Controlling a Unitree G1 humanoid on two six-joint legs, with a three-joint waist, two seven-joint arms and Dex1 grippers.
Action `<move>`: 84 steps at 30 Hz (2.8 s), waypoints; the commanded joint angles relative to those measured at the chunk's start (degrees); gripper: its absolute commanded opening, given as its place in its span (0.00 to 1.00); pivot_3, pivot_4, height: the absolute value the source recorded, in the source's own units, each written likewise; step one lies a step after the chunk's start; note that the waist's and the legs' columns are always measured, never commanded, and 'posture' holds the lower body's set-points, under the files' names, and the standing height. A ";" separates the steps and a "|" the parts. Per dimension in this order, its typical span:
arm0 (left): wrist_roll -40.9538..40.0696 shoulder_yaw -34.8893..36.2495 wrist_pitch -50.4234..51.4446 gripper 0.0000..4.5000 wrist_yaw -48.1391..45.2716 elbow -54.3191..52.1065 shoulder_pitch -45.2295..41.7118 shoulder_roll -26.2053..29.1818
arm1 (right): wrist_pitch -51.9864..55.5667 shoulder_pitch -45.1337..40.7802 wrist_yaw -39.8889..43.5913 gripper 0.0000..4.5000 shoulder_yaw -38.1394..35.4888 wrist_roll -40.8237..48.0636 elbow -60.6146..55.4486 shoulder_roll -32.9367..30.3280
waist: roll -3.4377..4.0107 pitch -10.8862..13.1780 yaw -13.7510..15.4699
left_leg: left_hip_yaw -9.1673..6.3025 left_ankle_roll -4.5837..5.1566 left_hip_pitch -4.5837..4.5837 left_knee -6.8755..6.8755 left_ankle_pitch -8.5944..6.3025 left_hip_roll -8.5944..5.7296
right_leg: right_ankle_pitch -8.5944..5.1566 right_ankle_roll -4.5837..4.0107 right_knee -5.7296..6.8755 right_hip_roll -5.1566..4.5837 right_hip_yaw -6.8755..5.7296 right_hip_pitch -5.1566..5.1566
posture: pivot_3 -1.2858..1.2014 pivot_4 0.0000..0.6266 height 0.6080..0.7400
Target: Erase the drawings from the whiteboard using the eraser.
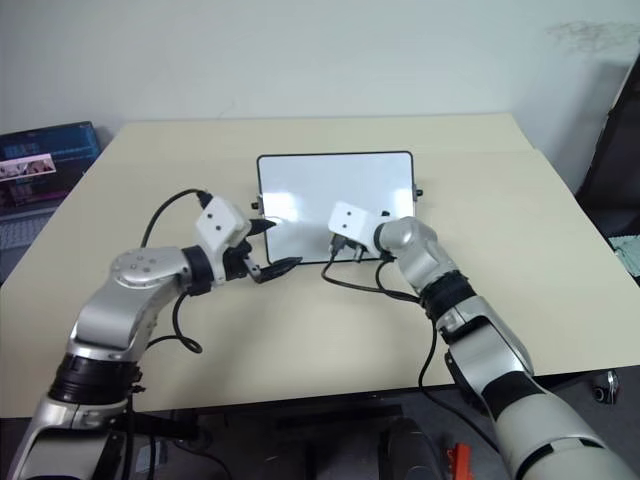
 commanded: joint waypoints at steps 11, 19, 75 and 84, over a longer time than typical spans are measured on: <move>-0.72 2.15 0.36 1.00 -0.65 -2.24 0.73 1.70 | 11.51 -1.76 8.02 0.22 -5.57 4.78 -16.73 -8.03 | 0.01 0.20 1.20 | -0.03 -0.01 -0.35 0.06 0.01 -0.02 | 0.08 0.15 -0.12 0.00 0.00 -0.16 | 0.52 0.24 1.00; -1.11 4.42 0.24 1.00 -2.38 -2.29 2.15 5.24 | 21.19 7.00 18.51 0.22 -6.37 4.57 -39.24 -24.98 | 0.03 0.21 1.77 | -0.12 -0.40 -1.26 -0.63 -0.25 -0.02 | 0.16 0.00 -0.75 -0.10 -0.17 -0.97 | 0.52 0.24 1.00; -1.49 5.38 0.25 1.00 -4.90 -1.99 -0.31 7.69 | 19.95 3.46 13.74 0.22 -11.81 11.86 -38.30 -26.47 | 0.02 0.26 1.62 | 0.04 -0.51 -1.21 -0.56 -0.37 -0.01 | 0.09 0.03 -0.71 -0.15 -0.13 -0.90 | 0.52 0.24 1.00; -1.50 5.43 0.22 1.00 -4.82 -2.15 -0.26 7.67 | 19.97 3.44 13.72 0.22 -11.66 12.25 -38.54 -26.29 | 0.02 0.26 1.59 | 0.04 -0.51 -1.21 -0.54 -0.37 -0.01 | 0.09 0.03 -0.69 -0.15 -0.13 -0.90 | 0.52 0.24 1.00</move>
